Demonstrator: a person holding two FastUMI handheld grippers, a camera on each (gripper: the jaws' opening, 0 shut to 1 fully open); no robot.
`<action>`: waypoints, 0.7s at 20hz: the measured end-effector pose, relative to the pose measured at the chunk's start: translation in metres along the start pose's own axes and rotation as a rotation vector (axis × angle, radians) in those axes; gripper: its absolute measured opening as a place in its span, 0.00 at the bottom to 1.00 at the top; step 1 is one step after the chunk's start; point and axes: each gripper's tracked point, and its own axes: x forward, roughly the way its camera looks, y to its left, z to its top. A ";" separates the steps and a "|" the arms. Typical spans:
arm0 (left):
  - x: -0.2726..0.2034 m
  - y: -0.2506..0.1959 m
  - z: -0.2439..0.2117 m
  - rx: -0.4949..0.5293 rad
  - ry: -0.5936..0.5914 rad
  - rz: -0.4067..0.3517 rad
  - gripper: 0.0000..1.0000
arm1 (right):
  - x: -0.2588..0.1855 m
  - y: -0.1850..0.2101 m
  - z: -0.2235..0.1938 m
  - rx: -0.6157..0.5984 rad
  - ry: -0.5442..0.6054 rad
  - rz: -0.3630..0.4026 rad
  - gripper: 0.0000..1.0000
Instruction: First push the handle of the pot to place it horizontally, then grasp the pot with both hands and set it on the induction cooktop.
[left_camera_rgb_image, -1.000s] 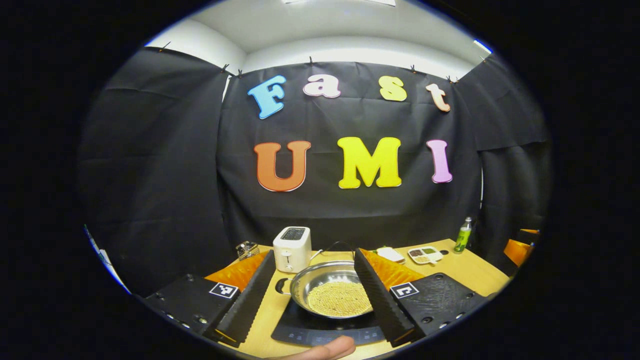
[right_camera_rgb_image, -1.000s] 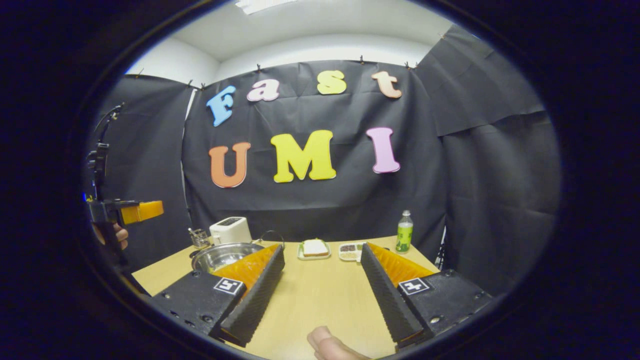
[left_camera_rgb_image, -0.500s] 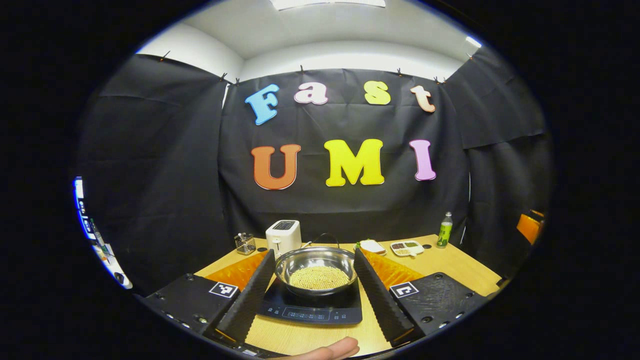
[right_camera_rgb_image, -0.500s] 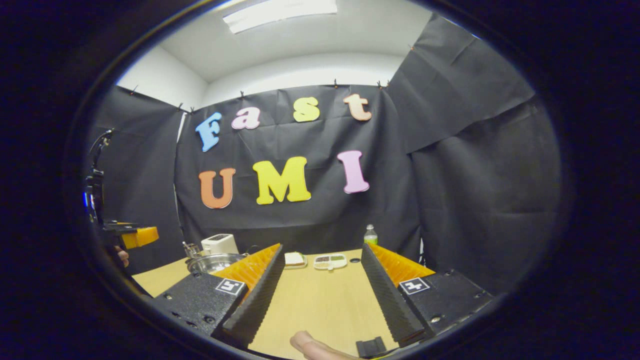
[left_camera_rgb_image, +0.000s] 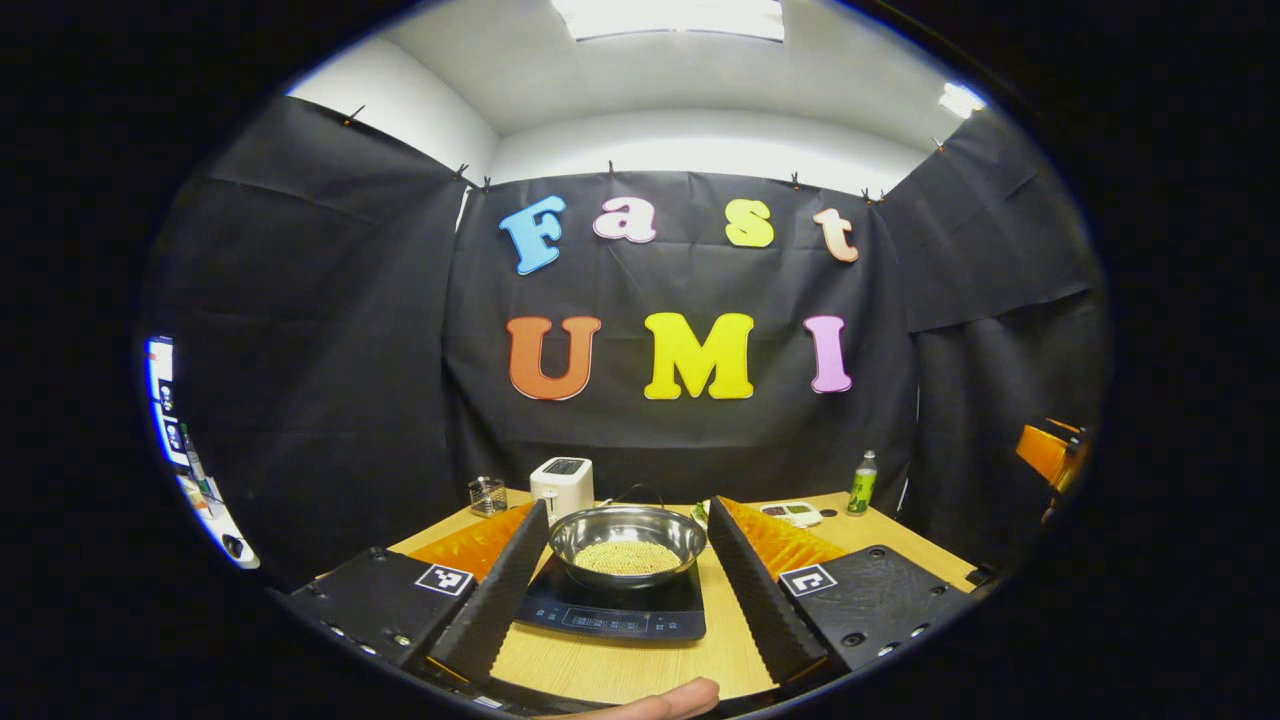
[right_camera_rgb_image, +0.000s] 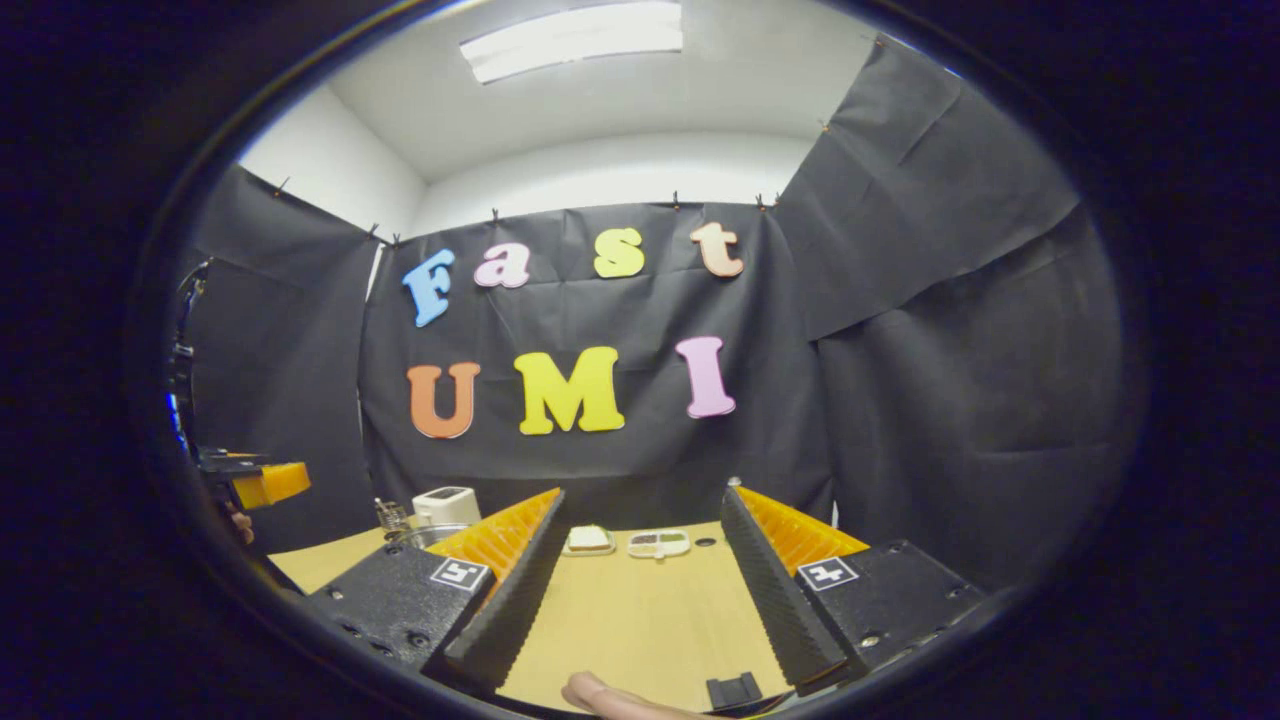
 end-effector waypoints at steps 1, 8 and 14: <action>-0.002 0.003 0.001 0.002 -0.003 0.000 0.95 | -0.001 0.002 0.000 -0.004 0.000 0.001 0.95; -0.013 0.016 0.025 -0.030 -0.041 0.009 0.95 | -0.011 0.006 0.015 -0.003 -0.019 -0.023 0.95; -0.022 0.008 0.029 -0.031 -0.052 -0.032 0.95 | -0.020 0.016 0.026 -0.008 -0.048 -0.008 0.95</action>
